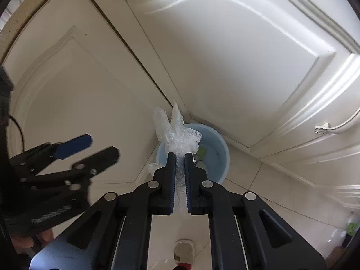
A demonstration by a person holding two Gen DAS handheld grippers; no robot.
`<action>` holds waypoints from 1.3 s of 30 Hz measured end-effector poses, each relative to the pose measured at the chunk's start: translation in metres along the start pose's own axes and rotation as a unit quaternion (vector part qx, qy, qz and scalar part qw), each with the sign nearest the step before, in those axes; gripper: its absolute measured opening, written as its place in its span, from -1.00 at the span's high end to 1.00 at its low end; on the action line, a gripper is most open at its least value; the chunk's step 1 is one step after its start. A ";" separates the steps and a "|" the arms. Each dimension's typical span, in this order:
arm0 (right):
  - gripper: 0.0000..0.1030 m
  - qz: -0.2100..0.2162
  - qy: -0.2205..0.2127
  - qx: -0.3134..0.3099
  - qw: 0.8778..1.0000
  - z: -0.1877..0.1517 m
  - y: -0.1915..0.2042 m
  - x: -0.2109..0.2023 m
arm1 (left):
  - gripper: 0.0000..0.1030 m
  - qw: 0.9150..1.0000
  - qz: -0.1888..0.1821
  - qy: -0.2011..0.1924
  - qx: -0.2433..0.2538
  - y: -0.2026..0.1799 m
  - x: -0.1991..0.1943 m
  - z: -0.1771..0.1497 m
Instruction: Collect trash
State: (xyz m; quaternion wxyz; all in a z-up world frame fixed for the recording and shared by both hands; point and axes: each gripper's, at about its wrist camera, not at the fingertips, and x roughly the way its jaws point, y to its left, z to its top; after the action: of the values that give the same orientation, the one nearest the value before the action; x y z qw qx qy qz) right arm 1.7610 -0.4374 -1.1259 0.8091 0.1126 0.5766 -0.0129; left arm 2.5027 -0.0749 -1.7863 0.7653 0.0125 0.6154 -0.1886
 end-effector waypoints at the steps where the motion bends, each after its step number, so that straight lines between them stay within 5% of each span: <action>1: 0.79 0.002 -0.002 0.000 1.000 0.001 0.002 -0.002 | -0.07 1.000 0.004 -0.008 0.003 -0.001 -0.006 0.000; 7: 0.37 0.000 -0.011 0.002 1.000 0.005 0.010 -0.024 | -0.10 1.000 0.008 -0.026 -0.003 -0.020 -0.040 -0.003; 11: 0.33 -0.013 -0.025 -0.006 1.000 0.003 0.014 -0.058 | -0.10 0.999 0.012 -0.040 -0.004 -0.043 -0.086 -0.013; 20: -0.32 -0.047 -0.130 -0.013 0.990 -0.005 0.037 -0.229 | -0.32 0.993 0.022 -0.119 -0.015 -0.081 -0.257 -0.017; 25: -0.77 -0.069 -0.208 -0.033 0.975 0.001 0.068 -0.329 | -0.77 0.980 0.035 -0.191 -0.034 -0.097 -0.376 -0.020; 29: -0.98 -0.085 -0.258 -0.053 0.961 0.006 0.098 -0.395 | -0.88 0.964 0.060 -0.254 -0.041 -0.116 -0.464 -0.039; 34: -1.00 -0.107 -0.323 -0.064 0.938 0.004 0.124 -0.455 | -0.99 0.947 0.065 -0.315 -0.026 -0.138 -0.556 -0.067; 39: -1.00 -0.113 -0.359 -0.073 0.923 0.005 0.133 -0.488 | -0.99 0.936 0.068 -0.344 -0.019 -0.153 -0.605 -0.085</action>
State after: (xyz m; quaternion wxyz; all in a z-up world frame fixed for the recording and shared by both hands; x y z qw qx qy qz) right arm 1.6223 -0.3619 -0.6458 0.9612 -0.0246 0.2553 -0.1017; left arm 2.2731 -0.0304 -1.2015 0.9412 -0.0256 0.3158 -0.1174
